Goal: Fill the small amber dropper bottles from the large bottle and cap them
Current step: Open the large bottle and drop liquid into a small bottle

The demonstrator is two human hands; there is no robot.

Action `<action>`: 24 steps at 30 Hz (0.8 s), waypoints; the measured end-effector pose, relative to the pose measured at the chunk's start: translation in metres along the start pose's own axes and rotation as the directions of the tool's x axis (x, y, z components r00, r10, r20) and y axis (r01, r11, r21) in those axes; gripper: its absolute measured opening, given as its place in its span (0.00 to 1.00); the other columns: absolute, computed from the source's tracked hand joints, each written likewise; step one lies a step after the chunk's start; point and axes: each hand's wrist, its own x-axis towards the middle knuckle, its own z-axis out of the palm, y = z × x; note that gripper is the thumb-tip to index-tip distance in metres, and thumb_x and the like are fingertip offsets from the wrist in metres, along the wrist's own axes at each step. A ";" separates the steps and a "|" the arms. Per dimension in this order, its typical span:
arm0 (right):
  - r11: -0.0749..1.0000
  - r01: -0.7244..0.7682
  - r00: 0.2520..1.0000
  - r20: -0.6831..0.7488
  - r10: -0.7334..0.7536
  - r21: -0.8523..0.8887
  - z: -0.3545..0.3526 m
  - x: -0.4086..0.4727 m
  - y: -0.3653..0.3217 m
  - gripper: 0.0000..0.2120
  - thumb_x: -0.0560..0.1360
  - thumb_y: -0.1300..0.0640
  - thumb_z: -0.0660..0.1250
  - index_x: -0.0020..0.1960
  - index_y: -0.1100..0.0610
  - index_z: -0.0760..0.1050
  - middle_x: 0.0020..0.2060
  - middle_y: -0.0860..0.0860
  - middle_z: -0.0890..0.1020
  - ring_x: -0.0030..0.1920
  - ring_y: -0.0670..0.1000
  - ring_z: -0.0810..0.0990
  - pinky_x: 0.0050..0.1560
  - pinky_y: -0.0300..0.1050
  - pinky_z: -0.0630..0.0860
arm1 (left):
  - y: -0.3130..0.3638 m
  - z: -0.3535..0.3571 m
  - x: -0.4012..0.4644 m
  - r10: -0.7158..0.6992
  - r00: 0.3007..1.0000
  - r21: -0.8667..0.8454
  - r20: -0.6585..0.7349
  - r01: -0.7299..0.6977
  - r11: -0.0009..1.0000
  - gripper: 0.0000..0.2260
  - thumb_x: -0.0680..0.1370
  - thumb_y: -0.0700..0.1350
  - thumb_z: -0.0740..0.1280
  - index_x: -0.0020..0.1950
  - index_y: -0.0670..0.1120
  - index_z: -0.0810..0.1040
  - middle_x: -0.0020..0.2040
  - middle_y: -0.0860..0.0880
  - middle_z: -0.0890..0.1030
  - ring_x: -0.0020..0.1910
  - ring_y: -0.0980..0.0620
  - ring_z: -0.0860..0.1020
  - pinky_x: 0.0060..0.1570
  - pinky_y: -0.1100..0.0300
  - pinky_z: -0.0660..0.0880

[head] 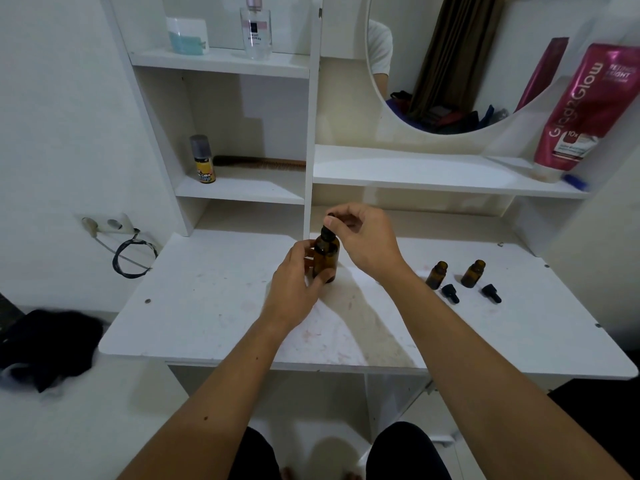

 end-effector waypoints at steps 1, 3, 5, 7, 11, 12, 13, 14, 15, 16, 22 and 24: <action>1.000 0.006 1.000 -0.002 -0.006 0.008 -0.001 0.000 -0.001 0.05 0.81 0.57 0.72 0.56 0.54 0.85 0.48 0.45 0.86 0.52 0.45 0.85 0.55 0.33 0.79 | 0.000 0.000 0.000 -0.002 1.000 -0.002 0.000 0.002 1.000 0.25 0.78 0.54 0.74 0.71 0.55 0.68 0.66 0.55 0.79 0.58 0.55 0.79 0.66 0.52 0.78; 0.999 0.011 1.000 -0.021 -0.010 0.041 -0.003 0.002 -0.003 0.05 0.81 0.58 0.72 0.56 0.54 0.85 0.47 0.45 0.86 0.51 0.43 0.85 0.55 0.32 0.79 | 0.000 -0.001 -0.001 -0.004 1.000 -0.016 -0.001 0.004 1.000 0.25 0.78 0.53 0.74 0.72 0.55 0.68 0.66 0.55 0.79 0.58 0.55 0.79 0.66 0.52 0.78; 0.997 0.033 0.998 -0.048 -0.029 0.074 -0.009 0.006 -0.008 0.05 0.82 0.58 0.72 0.56 0.54 0.85 0.46 0.42 0.86 0.48 0.38 0.84 0.53 0.29 0.78 | 0.001 -0.001 -0.002 -0.002 1.000 -0.027 0.000 0.002 1.000 0.25 0.78 0.53 0.74 0.72 0.55 0.68 0.67 0.55 0.78 0.59 0.55 0.79 0.66 0.52 0.78; 0.991 0.072 0.995 -0.078 -0.064 0.109 -0.015 0.011 -0.015 0.05 0.81 0.59 0.72 0.56 0.55 0.85 0.46 0.43 0.86 0.48 0.37 0.84 0.54 0.30 0.78 | 0.001 -0.001 -0.003 -0.006 1.000 -0.029 0.003 0.006 1.000 0.25 0.78 0.54 0.74 0.72 0.55 0.68 0.67 0.56 0.78 0.58 0.56 0.78 0.66 0.54 0.77; 0.976 0.159 0.979 -0.154 -0.137 0.147 -0.028 0.013 -0.028 0.06 0.81 0.59 0.72 0.57 0.56 0.85 0.47 0.47 0.87 0.50 0.43 0.86 0.56 0.35 0.80 | 0.004 -0.003 -0.004 -0.014 1.000 -0.031 0.008 0.014 0.999 0.25 0.78 0.54 0.74 0.72 0.54 0.69 0.67 0.55 0.78 0.58 0.57 0.77 0.65 0.56 0.76; 0.973 0.173 0.974 -0.174 -0.146 0.151 -0.031 0.013 -0.031 0.06 0.81 0.58 0.72 0.57 0.56 0.85 0.48 0.47 0.87 0.50 0.45 0.86 0.56 0.36 0.81 | 0.005 -0.004 -0.005 -0.013 1.000 -0.033 0.010 0.013 0.999 0.25 0.78 0.54 0.74 0.72 0.53 0.69 0.66 0.55 0.78 0.58 0.57 0.77 0.65 0.55 0.77; 0.970 0.184 0.969 -0.195 -0.152 0.156 -0.034 0.012 -0.034 0.06 0.81 0.58 0.72 0.57 0.56 0.85 0.48 0.48 0.88 0.50 0.45 0.86 0.56 0.37 0.81 | 0.006 -0.004 -0.005 -0.014 1.000 -0.034 0.013 0.014 0.999 0.25 0.78 0.54 0.74 0.71 0.53 0.69 0.66 0.54 0.78 0.58 0.56 0.78 0.65 0.53 0.77; 0.968 0.192 0.964 -0.215 -0.155 0.163 -0.037 0.011 -0.037 0.06 0.81 0.57 0.72 0.57 0.55 0.85 0.47 0.48 0.88 0.50 0.46 0.86 0.57 0.38 0.82 | 0.007 -0.005 -0.006 -0.016 1.000 -0.034 0.013 0.016 0.999 0.25 0.78 0.54 0.74 0.71 0.53 0.70 0.66 0.54 0.78 0.59 0.55 0.78 0.66 0.51 0.77; 0.965 0.200 0.960 -0.233 -0.158 0.168 -0.040 0.010 -0.039 0.05 0.81 0.57 0.72 0.56 0.54 0.85 0.47 0.47 0.88 0.50 0.47 0.86 0.57 0.40 0.82 | 0.007 -0.005 -0.006 -0.018 1.000 -0.034 0.010 0.018 0.999 0.25 0.78 0.54 0.74 0.71 0.53 0.70 0.66 0.55 0.78 0.60 0.54 0.78 0.66 0.49 0.77; 0.963 0.207 0.956 -0.246 -0.161 0.173 -0.043 0.009 -0.041 0.05 0.81 0.56 0.72 0.56 0.53 0.85 0.47 0.47 0.88 0.50 0.47 0.86 0.58 0.42 0.83 | 0.007 -0.005 -0.007 -0.021 1.000 -0.037 0.008 0.021 0.999 0.26 0.77 0.55 0.74 0.71 0.54 0.69 0.66 0.55 0.78 0.60 0.54 0.78 0.66 0.48 0.77; 0.963 0.211 0.948 -0.275 -0.160 0.167 -0.062 -0.005 -0.037 0.06 0.82 0.57 0.72 0.57 0.54 0.84 0.47 0.46 0.87 0.50 0.46 0.87 0.58 0.42 0.83 | 0.011 -0.003 -0.026 -0.108 0.984 -0.106 -0.143 0.093 0.990 0.32 0.74 0.55 0.77 0.74 0.54 0.66 0.69 0.52 0.75 0.60 0.51 0.78 0.60 0.54 0.80; 0.967 0.199 0.947 -0.285 -0.148 0.159 -0.069 -0.011 -0.030 0.06 0.82 0.57 0.72 0.58 0.55 0.84 0.47 0.46 0.87 0.49 0.43 0.87 0.58 0.39 0.82 | 0.015 -0.003 -0.037 -0.138 0.963 -0.181 -0.231 0.097 0.979 0.30 0.75 0.52 0.77 0.73 0.52 0.68 0.66 0.52 0.76 0.56 0.52 0.80 0.53 0.62 0.80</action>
